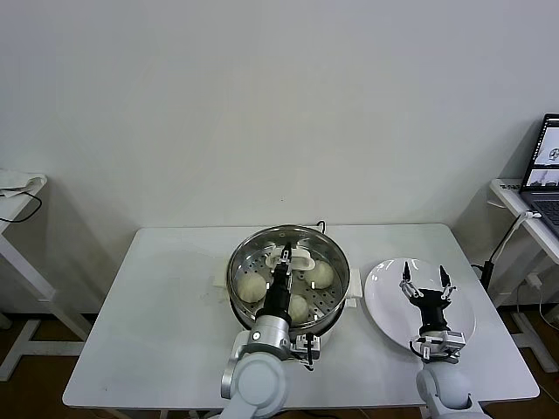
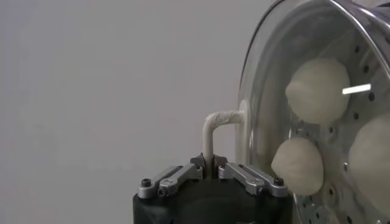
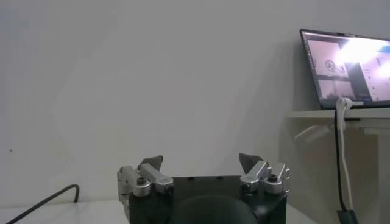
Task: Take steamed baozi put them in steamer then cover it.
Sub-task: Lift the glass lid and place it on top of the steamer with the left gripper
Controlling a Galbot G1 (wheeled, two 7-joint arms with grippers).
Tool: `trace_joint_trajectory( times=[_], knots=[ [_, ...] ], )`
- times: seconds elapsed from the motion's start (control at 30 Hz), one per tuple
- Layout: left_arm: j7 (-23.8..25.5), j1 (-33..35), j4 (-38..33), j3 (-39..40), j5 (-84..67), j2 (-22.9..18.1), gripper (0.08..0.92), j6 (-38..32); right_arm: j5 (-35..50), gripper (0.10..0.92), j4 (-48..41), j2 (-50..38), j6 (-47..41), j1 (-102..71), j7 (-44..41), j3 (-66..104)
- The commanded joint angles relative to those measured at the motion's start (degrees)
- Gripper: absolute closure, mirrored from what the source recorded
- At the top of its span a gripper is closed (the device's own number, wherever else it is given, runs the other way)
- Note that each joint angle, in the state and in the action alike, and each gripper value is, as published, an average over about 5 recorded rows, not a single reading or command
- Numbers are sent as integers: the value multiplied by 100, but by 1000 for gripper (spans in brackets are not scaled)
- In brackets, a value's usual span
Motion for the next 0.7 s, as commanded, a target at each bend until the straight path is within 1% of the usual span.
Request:
trace_joint_trajectory(
  times=[0.03,0.7],
  knots=[
    [31,10,27,8,91,-45,807,8,-4,203,-16,0,2,9,-2,2],
    [36,32,107,-34,102,-85,807,1,-10,203,-13,1,6,22,-3,11]
  ],
)
